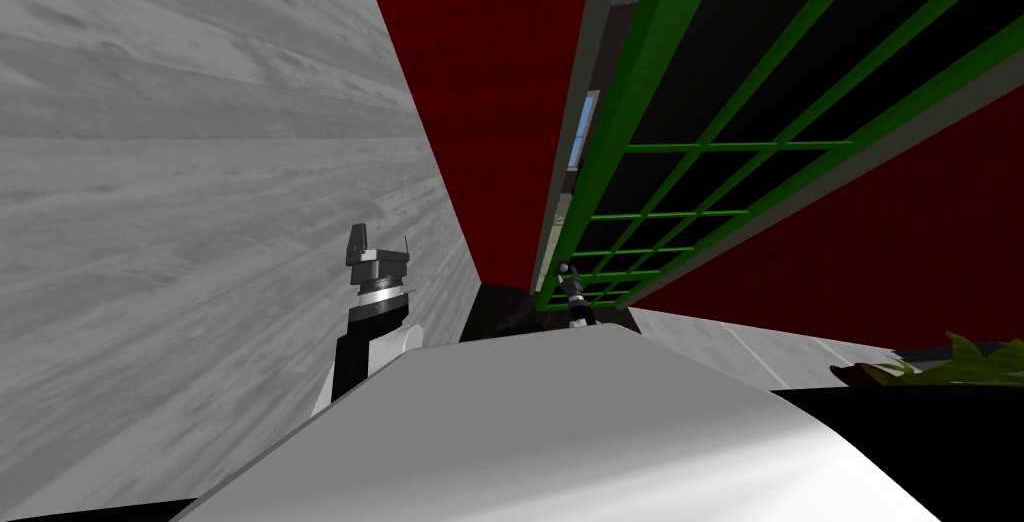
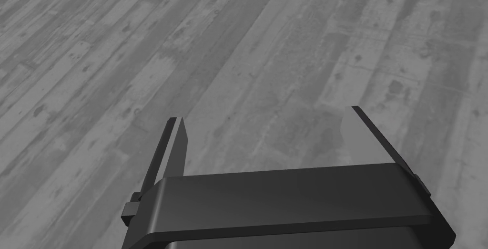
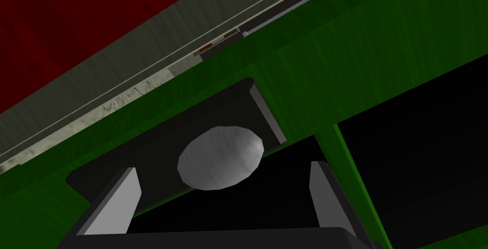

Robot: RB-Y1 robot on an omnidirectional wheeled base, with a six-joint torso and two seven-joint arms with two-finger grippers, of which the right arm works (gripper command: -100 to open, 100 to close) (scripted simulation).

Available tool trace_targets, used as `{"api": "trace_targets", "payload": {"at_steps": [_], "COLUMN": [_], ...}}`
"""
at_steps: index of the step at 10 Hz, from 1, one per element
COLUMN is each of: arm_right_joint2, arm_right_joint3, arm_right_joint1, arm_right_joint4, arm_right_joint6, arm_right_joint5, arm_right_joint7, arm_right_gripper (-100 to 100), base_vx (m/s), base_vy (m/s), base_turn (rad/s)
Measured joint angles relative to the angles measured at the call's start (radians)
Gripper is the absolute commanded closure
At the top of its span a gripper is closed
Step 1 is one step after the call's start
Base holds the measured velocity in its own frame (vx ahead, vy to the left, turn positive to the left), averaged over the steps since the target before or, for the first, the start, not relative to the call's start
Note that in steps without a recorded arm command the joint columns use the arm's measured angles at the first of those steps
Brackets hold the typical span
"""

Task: Pull the door open

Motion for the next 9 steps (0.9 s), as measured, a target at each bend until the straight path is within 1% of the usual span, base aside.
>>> {"api": "trace_targets", "payload": {"at_steps": [1,2,5,6,7,9], "arm_right_joint2": [-0.002,-0.005,-0.009,-0.011,-0.014,-0.018], "arm_right_joint3": [0.005,0.011,0.023,0.028,0.035,0.044], "arm_right_joint1": [0.001,0.003,0.008,0.009,0.013,0.014], "arm_right_joint4": [-0.003,-0.005,-0.015,-0.017,-0.024,-0.024], "arm_right_joint6": [0.001,0.000,0.002,0.001,0.002,0.000], "arm_right_joint5": [-0.012,-0.028,-0.056,-0.070,-0.088,-0.111], "arm_right_joint7": [-0.026,-0.056,-0.123,-0.149,-0.178,-0.227], "arm_right_gripper": [-100,-100,-100,-100,-100,-100], "base_vx": [-0.061,-0.049,-0.046,-0.074,-0.058,-0.045], "base_vy": [-0.006,-0.002,-0.001,-0.001,-0.004,-0.003], "base_turn": [0.118,0.037,0.056,0.115,0.036,0.052]}}
